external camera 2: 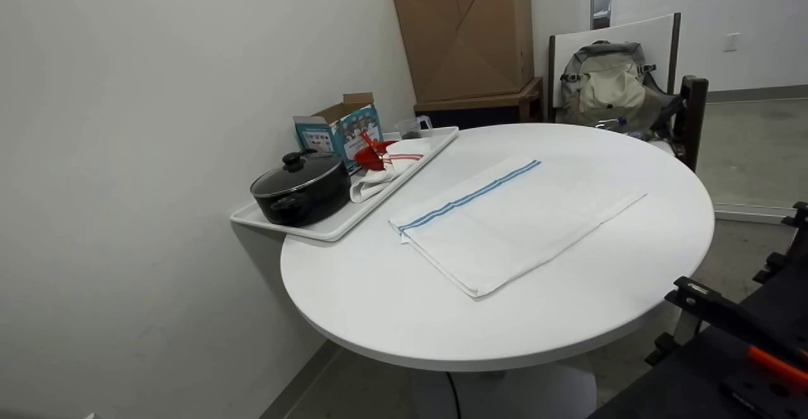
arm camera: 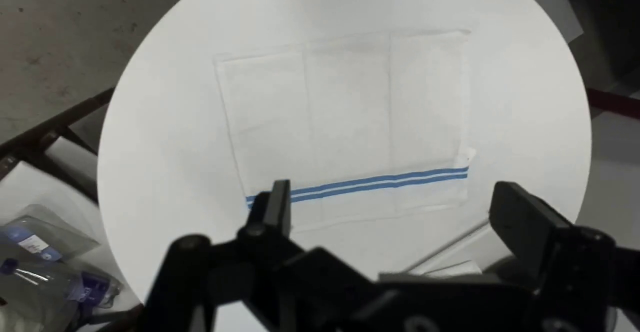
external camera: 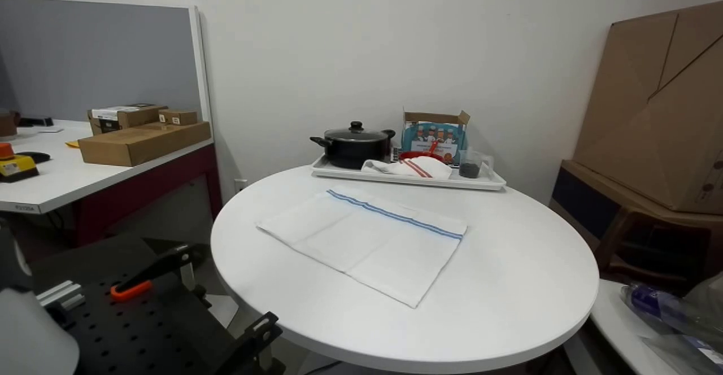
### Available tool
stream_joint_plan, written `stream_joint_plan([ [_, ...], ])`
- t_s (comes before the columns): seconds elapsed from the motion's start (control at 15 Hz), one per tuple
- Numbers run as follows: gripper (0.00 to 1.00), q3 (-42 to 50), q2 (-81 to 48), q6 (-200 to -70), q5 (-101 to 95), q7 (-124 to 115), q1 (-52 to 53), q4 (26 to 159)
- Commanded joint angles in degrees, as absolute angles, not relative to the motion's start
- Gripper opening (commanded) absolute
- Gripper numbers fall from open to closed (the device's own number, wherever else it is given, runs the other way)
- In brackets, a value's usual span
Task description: Fold the towel three times
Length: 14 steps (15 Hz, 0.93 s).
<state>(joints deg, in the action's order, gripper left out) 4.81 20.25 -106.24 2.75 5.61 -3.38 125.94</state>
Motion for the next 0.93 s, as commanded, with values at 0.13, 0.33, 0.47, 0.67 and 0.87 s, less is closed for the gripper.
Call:
stream_joint_plan([
  [0.13,1.00,5.4,18.4,-112.5,-1.9,4.2,-5.7,128.8],
  [0.33,1.00,5.6,15.5,-115.3,-2.6,4.3,-6.0,128.2],
  [0.47,1.00,5.9,13.2,-117.0,-2.1,4.5,-6.0,127.3],
  [0.67,1.00,6.8,9.6,-120.3,-0.5,4.7,-6.2,126.0],
  [0.87,1.00,7.9,6.4,-124.6,1.4,4.1,-6.8,125.0],
])
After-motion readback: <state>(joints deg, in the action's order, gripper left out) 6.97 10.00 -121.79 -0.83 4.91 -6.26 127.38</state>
